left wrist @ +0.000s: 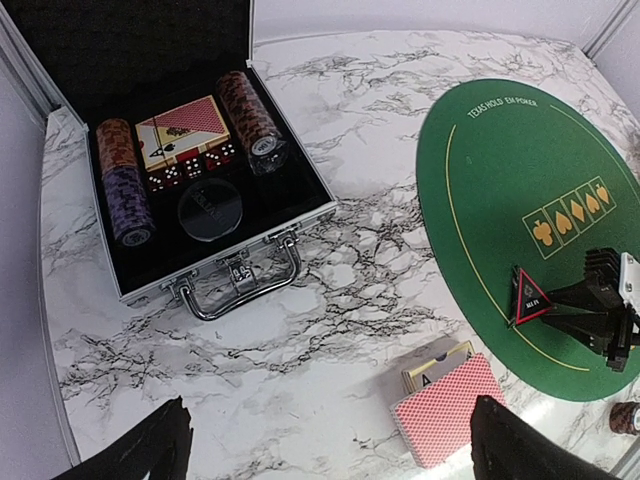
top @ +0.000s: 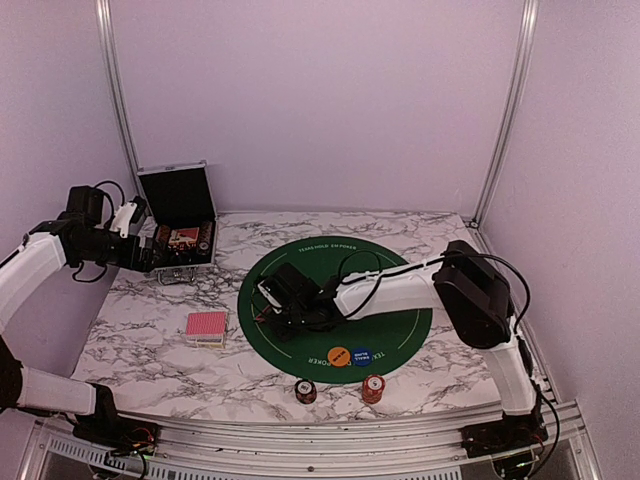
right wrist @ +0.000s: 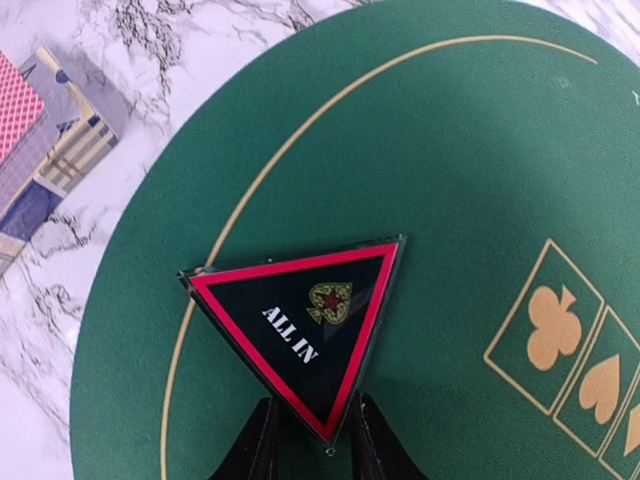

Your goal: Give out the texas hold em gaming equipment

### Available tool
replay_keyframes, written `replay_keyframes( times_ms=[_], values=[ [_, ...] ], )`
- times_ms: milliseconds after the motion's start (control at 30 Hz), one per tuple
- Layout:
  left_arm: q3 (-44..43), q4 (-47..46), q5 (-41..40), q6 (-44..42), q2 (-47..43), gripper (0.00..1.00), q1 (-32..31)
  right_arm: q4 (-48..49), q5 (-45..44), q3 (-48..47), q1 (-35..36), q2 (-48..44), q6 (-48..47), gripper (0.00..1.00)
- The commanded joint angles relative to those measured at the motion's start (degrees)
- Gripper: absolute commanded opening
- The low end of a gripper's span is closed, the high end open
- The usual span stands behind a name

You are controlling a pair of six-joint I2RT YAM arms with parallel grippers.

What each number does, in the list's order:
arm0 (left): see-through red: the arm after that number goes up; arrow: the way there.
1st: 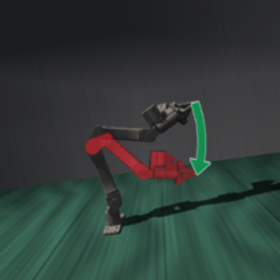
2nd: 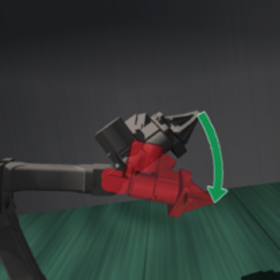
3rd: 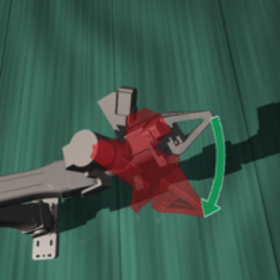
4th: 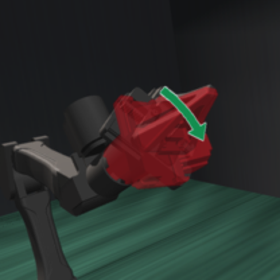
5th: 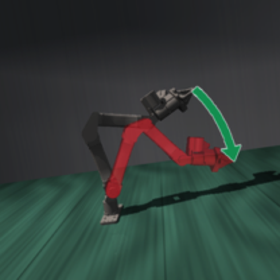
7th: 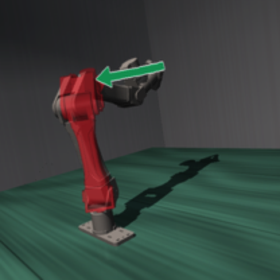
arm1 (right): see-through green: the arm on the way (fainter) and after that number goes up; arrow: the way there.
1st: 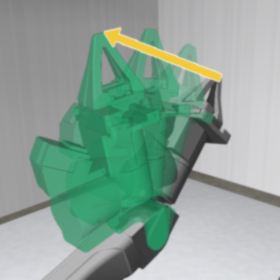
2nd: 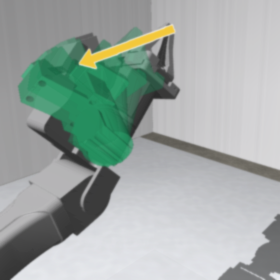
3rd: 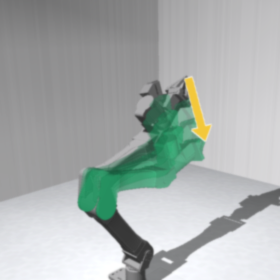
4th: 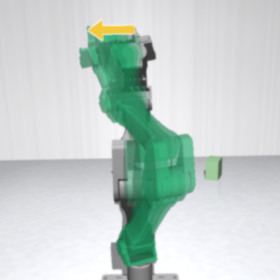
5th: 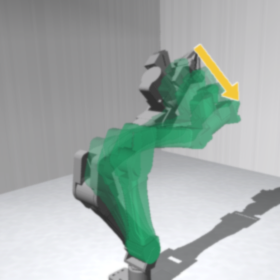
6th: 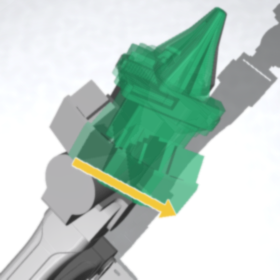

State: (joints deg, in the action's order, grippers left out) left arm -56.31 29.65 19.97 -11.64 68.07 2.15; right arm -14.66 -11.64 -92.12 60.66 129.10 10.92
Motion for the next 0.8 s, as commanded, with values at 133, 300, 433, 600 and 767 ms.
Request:
replay_keyframes(
  times_ms=[133,300,433,600,767],
  values=[
    [-1.3,2.7,1.6,-1.1,-1.2,0.99,0.3,0.4,1.1,-9.9,-2.3,5.9,-0.2,0.24],
    [-1.4,2.8,2.1,-1.4,-1.0,0.99,0.2,0.1,1.7,-12.2,-3.2,5.7,-1.5,0.29],
    [-1.9,3.2,3.0,-1.1,-0.5,0.99,0.2,-1.1,2.2,-9.8,-3.2,0.7,-2.5,0.54],
    [-2.9,4.2,4.1,-0.9,0.1,0.99,0.3,-3.2,3.2,0.8,-3.3,-10.3,-1.9,0.83],
    [-3.3,4.5,5.1,-1.1,0.1,0.99,0.3,-7.5,4.4,14.4,-3.3,-21.6,-0.2,0.92]
  ],
)
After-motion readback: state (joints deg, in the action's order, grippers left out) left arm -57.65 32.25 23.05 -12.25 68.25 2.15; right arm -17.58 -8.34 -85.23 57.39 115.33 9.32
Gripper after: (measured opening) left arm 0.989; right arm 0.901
